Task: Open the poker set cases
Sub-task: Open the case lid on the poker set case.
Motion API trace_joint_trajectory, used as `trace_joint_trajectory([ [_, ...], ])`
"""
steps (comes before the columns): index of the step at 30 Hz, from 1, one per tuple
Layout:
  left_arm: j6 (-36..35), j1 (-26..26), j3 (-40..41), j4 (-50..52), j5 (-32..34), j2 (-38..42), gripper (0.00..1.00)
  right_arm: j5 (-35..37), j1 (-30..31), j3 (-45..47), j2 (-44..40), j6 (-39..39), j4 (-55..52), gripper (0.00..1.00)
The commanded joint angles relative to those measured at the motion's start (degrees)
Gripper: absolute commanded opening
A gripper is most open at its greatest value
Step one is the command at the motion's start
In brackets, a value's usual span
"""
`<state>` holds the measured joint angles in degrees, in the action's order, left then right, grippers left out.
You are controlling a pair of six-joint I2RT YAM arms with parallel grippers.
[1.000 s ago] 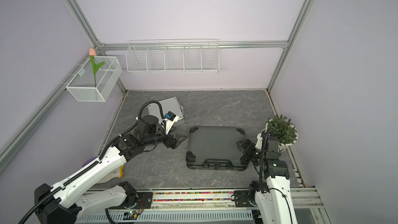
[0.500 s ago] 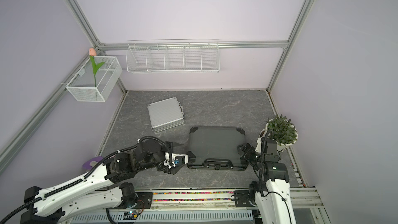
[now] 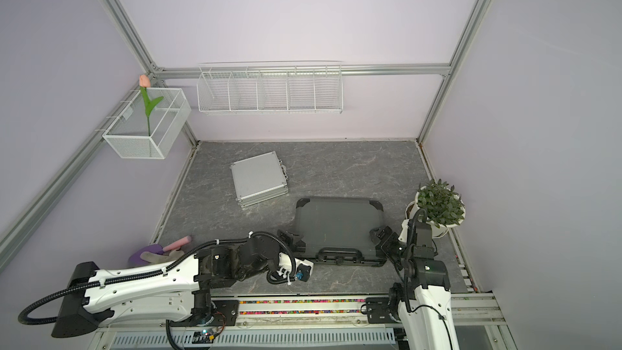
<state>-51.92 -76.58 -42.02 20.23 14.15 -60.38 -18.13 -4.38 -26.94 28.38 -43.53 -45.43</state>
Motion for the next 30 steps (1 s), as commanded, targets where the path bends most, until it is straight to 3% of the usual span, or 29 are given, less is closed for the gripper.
trace_joint_trajectory([
  [1,-0.3,-0.2,2.1,-4.1,1.9,-0.5,0.89,-6.6,0.9,0.8,-0.8,-3.4,3.0,0.99],
  [16,3.3,-0.2,9.2,-17.5,7.3,-1.5,0.89,-11.9,1.3,0.5,0.0,-8.9,8.5,1.0],
  [30,-0.1,-0.2,13.0,-25.4,13.1,-7.6,0.88,-12.3,1.4,-0.4,0.5,-9.1,9.1,0.99],
])
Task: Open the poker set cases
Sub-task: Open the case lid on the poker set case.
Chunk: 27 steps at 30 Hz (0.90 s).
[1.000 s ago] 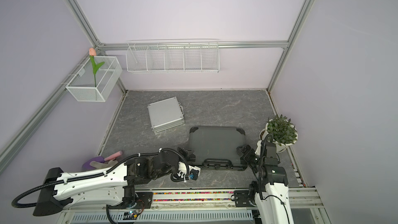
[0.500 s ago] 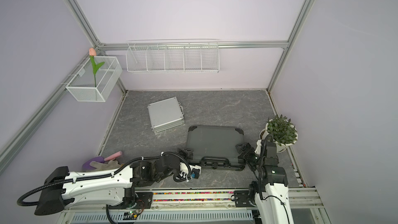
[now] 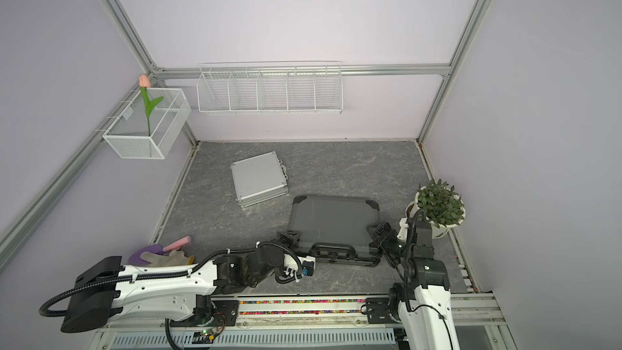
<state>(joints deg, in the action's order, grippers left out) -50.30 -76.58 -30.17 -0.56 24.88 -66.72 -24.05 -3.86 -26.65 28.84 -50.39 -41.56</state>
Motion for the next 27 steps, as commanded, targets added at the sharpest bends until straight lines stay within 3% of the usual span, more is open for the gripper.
trace_joint_trajectory([
  [1,-1.9,-0.1,1.3,-5.6,2.7,-1.7,0.88,-6.4,0.9,-0.7,0.1,-2.3,5.1,1.0],
  [19,-6.1,0.7,2.4,-17.4,8.8,-1.1,0.82,-5.4,1.1,-2.4,0.9,-1.5,4.7,0.99],
  [27,-4.7,2.1,0.1,-16.3,5.7,2.3,0.8,-2.5,1.0,-5.2,1.1,1.0,2.4,0.99],
])
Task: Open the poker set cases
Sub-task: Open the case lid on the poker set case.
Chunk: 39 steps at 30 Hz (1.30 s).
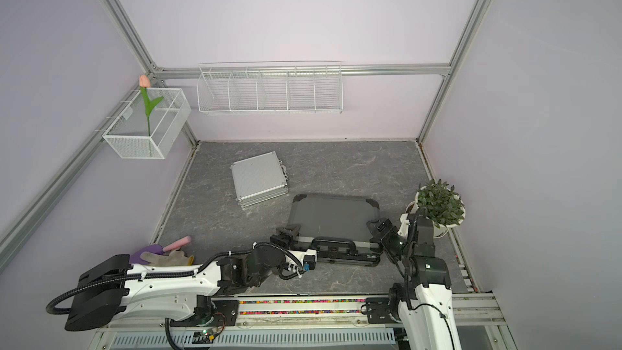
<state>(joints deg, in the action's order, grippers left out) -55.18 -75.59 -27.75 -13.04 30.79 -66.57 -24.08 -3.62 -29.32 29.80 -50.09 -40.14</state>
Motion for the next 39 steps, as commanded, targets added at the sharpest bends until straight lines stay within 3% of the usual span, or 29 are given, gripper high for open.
trace_joint_trajectory([
  [1,0.6,1.4,-2.5,-3.8,-0.6,2.6,0.8,-2.0,0.7,-2.9,0.2,1.1,0.6,0.99],
  [12,4.1,6.3,-5.5,-2.3,-5.0,3.9,0.78,5.2,0.8,-10.0,1.6,7.0,-3.3,0.96],
  [28,5.9,9.3,-9.2,-1.6,-7.5,2.1,0.78,9.2,0.8,-13.1,3.3,7.4,-1.9,0.93],
  [39,8.9,13.5,-14.4,3.0,-13.1,0.4,0.78,13.4,0.7,-23.4,9.3,10.6,-0.9,0.93],
])
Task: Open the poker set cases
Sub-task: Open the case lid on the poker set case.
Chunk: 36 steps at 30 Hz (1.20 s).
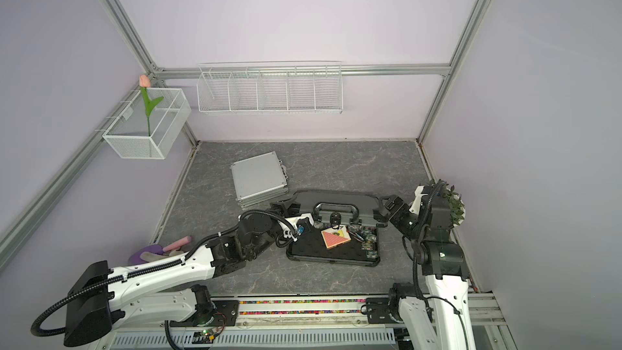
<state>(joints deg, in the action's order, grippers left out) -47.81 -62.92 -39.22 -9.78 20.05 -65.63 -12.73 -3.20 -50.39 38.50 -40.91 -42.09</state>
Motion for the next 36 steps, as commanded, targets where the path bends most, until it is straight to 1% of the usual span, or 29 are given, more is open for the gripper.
trace_joint_trajectory([
  [1,1.6,1.3,-3.1,0.2,-3.1,-0.8,0.78,2.2,0.3,-2.4,0.9,1.2,1.4,0.93],
  [6,2.0,3.6,-4.3,0.9,-5.4,-1.3,0.78,0.4,0.3,-3.4,2.6,-0.9,3.3,0.94],
  [10,3.5,4.6,-5.1,0.5,-6.3,-1.3,0.78,0.7,0.3,-4.0,3.4,-1.1,4.2,0.94],
  [16,4.6,5.6,-6.6,0.3,-7.1,-2.1,0.78,2.4,0.3,-5.2,3.8,0.9,3.9,0.95],
  [21,7.7,7.2,-8.0,-0.2,-8.1,-3.3,0.78,4.4,0.5,-5.8,4.4,2.7,3.7,0.96],
  [36,10.9,10.7,-13.0,-1.7,-10.6,-10.6,0.77,7.5,1.7,-7.9,7.0,6.0,6.5,0.98],
])
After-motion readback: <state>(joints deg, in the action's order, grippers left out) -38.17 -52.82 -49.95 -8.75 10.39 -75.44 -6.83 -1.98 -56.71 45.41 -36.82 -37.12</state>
